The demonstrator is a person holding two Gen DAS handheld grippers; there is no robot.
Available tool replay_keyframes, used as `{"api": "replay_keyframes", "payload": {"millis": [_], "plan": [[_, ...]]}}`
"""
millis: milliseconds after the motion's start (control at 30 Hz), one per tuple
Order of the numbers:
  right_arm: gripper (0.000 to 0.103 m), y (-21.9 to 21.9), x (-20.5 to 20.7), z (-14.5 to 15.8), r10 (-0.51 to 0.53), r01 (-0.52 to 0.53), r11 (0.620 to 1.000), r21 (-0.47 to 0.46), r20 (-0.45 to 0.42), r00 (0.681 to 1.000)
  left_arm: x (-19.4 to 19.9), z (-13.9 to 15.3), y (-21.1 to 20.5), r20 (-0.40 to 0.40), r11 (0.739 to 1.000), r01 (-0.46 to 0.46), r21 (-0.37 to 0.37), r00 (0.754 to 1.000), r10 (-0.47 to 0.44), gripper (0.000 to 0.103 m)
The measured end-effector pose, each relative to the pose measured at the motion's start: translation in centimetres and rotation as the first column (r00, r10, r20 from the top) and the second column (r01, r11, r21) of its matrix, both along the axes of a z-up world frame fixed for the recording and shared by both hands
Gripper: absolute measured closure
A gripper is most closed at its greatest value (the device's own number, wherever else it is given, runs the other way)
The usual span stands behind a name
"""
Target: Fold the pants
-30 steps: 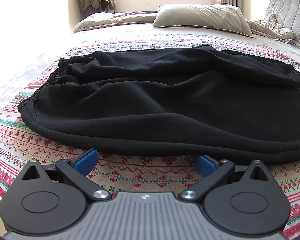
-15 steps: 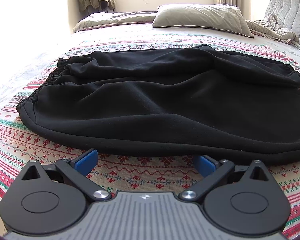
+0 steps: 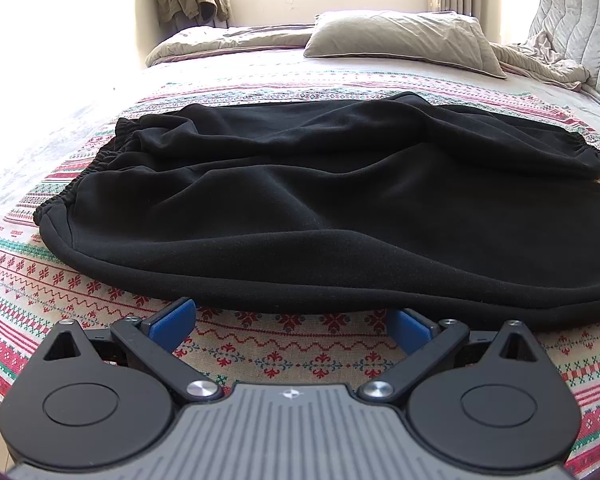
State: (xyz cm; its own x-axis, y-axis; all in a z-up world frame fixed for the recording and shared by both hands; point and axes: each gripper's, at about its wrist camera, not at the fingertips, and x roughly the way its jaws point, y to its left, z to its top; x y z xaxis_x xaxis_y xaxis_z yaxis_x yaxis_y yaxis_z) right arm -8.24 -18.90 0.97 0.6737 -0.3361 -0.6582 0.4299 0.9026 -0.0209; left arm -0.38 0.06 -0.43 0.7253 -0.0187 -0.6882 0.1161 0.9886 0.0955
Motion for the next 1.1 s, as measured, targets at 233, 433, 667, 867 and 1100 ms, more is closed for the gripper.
{"api": "replay_keyframes", "payload": {"millis": [233, 433, 667, 867, 1100], "plan": [[0.0, 0.15, 0.21, -0.27, 0.003, -0.003, 1.0, -0.002, -0.009, 1.0, -0.13, 0.16, 0.12, 0.005, 1.0, 0.003, -0.003, 1.0, -0.003, 0.0], [0.0, 0.17, 0.32, -0.44, 0.006, -0.006, 1.0, -0.004, -0.014, 1.0, -0.12, 0.21, 0.19, 0.006, 1.0, 0.005, -0.005, 1.0, -0.005, 0.0], [0.0, 0.28, 0.45, -0.63, 0.007, -0.007, 1.0, -0.005, -0.019, 1.0, -0.14, 0.36, 0.21, 0.008, 1.0, 0.006, -0.006, 1.0, -0.006, 0.0], [0.0, 0.34, 0.52, -0.75, 0.013, -0.013, 1.0, -0.004, -0.022, 1.0, -0.1, 0.3, 0.2, 0.008, 1.0, 0.006, -0.006, 1.0, -0.006, 0.0], [0.0, 0.19, 0.73, -0.93, 0.008, -0.008, 1.0, -0.004, -0.029, 1.0, -0.23, 0.37, 0.41, 0.012, 1.0, 0.011, -0.014, 1.0, -0.01, 0.0]]}}
